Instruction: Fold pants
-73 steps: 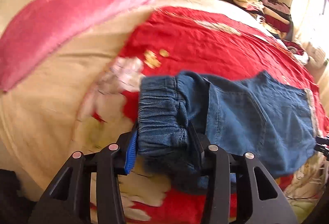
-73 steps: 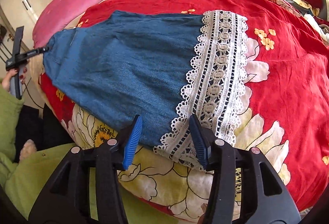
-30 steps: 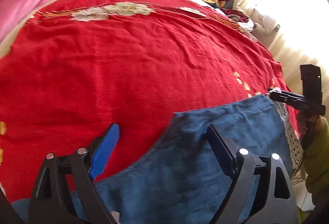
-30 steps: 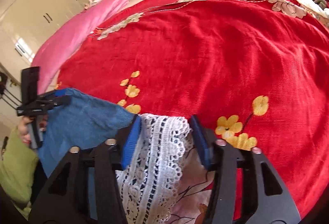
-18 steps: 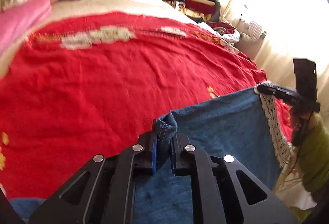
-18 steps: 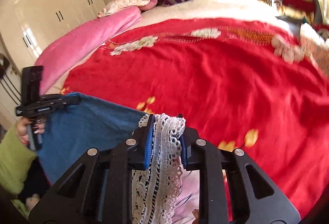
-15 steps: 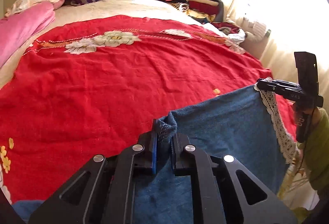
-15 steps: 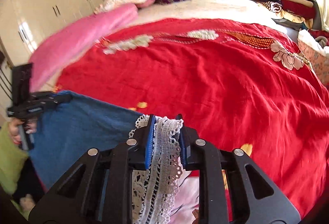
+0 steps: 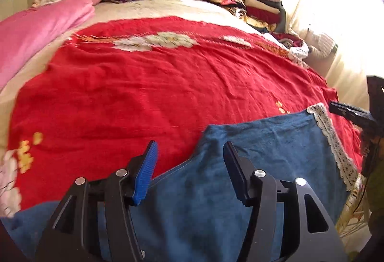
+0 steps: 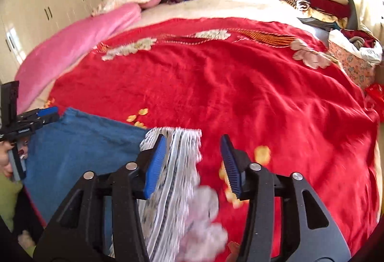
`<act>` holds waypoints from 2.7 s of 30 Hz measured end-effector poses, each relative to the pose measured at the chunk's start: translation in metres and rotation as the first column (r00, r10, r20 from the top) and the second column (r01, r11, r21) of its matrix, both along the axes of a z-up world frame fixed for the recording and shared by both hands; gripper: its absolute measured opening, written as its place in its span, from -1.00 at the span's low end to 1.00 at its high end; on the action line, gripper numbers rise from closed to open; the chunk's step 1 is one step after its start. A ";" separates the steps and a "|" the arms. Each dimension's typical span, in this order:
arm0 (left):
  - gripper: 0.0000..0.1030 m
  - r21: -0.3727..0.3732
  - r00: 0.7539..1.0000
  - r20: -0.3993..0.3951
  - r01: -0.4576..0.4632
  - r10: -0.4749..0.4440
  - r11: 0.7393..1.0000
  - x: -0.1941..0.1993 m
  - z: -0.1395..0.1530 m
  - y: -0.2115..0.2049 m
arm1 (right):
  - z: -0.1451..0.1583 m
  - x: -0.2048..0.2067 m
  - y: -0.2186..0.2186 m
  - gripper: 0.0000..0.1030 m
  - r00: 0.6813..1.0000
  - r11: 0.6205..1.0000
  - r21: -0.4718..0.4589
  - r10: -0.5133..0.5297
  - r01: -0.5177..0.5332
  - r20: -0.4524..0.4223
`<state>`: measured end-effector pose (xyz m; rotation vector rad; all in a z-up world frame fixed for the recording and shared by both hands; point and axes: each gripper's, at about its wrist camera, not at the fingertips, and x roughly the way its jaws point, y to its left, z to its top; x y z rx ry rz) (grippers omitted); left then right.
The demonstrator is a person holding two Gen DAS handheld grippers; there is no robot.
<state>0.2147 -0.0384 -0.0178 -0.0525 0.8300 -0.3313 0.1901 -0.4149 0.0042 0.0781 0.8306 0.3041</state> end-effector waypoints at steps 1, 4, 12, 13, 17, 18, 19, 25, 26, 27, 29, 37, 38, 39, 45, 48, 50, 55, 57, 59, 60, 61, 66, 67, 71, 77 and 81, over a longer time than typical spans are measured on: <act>0.07 -0.005 1.000 0.008 -0.016 0.016 1.000 -0.007 0.006 0.007 | 0.004 -0.011 -0.004 -0.19 1.000 1.000 0.016 -0.004 0.003 0.006; 0.08 -0.020 0.998 0.023 -0.053 0.053 0.998 -0.026 0.020 0.021 | 0.008 -0.037 -0.011 -0.16 1.000 0.999 0.048 -0.007 0.007 0.006; 0.08 -0.032 0.988 0.019 -0.150 0.151 0.988 -0.067 0.031 0.039 | -0.004 -0.086 -0.014 -0.15 0.997 0.993 0.116 0.007 0.001 -0.074; 0.08 -0.010 0.986 0.032 -0.162 0.163 0.987 -0.074 0.033 0.040 | -0.005 -0.088 -0.013 -0.15 0.997 0.993 0.120 0.011 -0.002 -0.080; 0.08 0.028 0.982 0.035 -0.188 0.187 0.982 -0.094 0.030 0.043 | -0.012 -0.095 -0.009 -0.15 0.995 0.990 0.141 0.001 0.013 -0.102; 0.08 0.037 0.982 0.030 -0.188 0.187 0.981 -0.098 0.028 0.043 | -0.014 -0.097 -0.009 -0.15 0.994 0.989 0.144 0.001 0.015 -0.109; 0.08 0.053 0.983 0.029 -0.184 0.183 0.981 -0.103 0.026 0.042 | -0.016 -0.098 -0.008 -0.15 0.993 0.988 0.151 0.005 0.013 -0.115; 0.08 0.084 0.990 -0.002 -0.142 0.142 0.986 -0.118 0.012 0.028 | -0.022 -0.105 -0.001 -0.15 0.990 0.984 0.176 0.022 0.003 -0.139; 0.08 0.094 0.992 -0.008 -0.123 0.125 0.988 -0.120 0.010 0.022 | -0.023 -0.107 0.000 -0.15 0.990 0.984 0.178 0.022 0.003 -0.142; 0.08 0.106 0.993 -0.011 -0.112 0.114 0.988 -0.122 0.007 0.019 | -0.024 -0.108 0.000 -0.15 0.989 0.983 0.181 0.023 0.004 -0.145; 0.08 0.136 0.996 -0.026 -0.080 0.084 0.987 -0.124 0.000 0.008 | -0.029 -0.111 0.002 -0.15 0.986 0.983 0.185 0.026 0.005 -0.166; 0.64 0.284 0.996 -0.076 -0.021 0.044 0.959 -0.127 -0.031 -0.018 | -0.049 -0.122 0.012 -0.14 0.981 0.987 0.155 -0.020 0.051 -0.195; 0.66 0.279 0.996 -0.078 -0.022 0.045 0.960 -0.127 -0.033 -0.016 | -0.050 -0.123 0.012 -0.13 0.981 0.986 0.157 -0.019 0.050 -0.195; 0.66 0.272 0.996 -0.082 -0.022 0.046 0.962 -0.126 -0.033 -0.015 | -0.050 -0.123 0.014 -0.13 0.981 0.987 0.157 -0.010 0.041 -0.195; 0.52 0.263 0.994 -0.084 -0.039 0.063 0.964 -0.127 -0.032 -0.010 | -0.047 -0.131 0.014 -0.75 0.987 0.985 0.174 0.008 0.021 -0.162; 0.50 0.239 0.993 -0.089 -0.054 0.077 0.970 -0.126 -0.032 -0.004 | -0.039 -0.141 0.015 -0.76 0.991 0.991 0.133 0.032 -0.015 -0.130; 0.50 0.224 0.992 -0.094 -0.056 0.079 0.973 -0.125 -0.033 -0.001 | -0.043 -0.143 0.018 -0.75 0.990 0.995 0.094 0.036 -0.023 -0.137; 0.52 0.216 0.993 -0.090 -0.052 0.073 0.975 -0.124 -0.033 0.000 | -0.056 -0.143 0.014 -0.72 0.988 0.991 0.134 0.005 0.016 -0.156; 0.52 0.209 0.994 -0.085 -0.051 0.070 0.977 -0.125 -0.032 0.001 | -0.051 -0.144 0.011 -0.63 0.987 0.990 0.138 0.004 0.018 -0.159; 0.50 0.201 0.994 -0.078 -0.055 0.072 0.978 -0.126 -0.029 0.001 | -0.043 -0.146 0.006 -0.52 0.988 0.992 0.125 -0.016 0.036 -0.152; 0.50 0.199 0.995 -0.073 -0.057 0.073 0.978 -0.126 -0.027 0.000 | -0.041 -0.147 0.005 -0.45 0.989 0.993 0.112 -0.026 0.042 -0.145; 0.50 0.198 0.995 -0.067 -0.060 0.075 0.978 -0.127 -0.025 0.000 | -0.037 -0.148 0.004 -0.36 0.990 0.994 0.098 -0.039 0.052 -0.133; 0.50 0.162 0.998 -0.023 -0.057 0.062 0.985 -0.130 -0.007 -0.004 | -0.013 -0.152 -0.002 -0.25 0.996 0.995 0.069 -0.073 0.076 -0.042; 0.51 0.149 0.999 -0.010 -0.048 0.051 0.988 -0.131 -0.001 -0.007 | -0.007 -0.153 -0.001 -0.24 0.998 0.995 0.071 -0.066 0.067 -0.017; 0.60 0.129 0.999 0.028 -0.024 0.020 0.991 -0.133 0.017 -0.021 | 0.005 -0.154 0.019 -0.12 0.999 0.998 0.059 -0.004 0.002 0.041; 0.60 0.121 0.998 0.043 0.031 -0.037 0.992 -0.121 0.031 -0.054 | -0.003 -0.145 0.069 -0.11 0.991 0.990 0.044 0.130 -0.131 0.031; 0.60 0.123 0.996 0.015 0.087 -0.089 0.989 -0.107 0.020 -0.082 | -0.017 -0.141 0.088 -0.11 0.984 0.983 0.045 0.176 -0.176 -0.008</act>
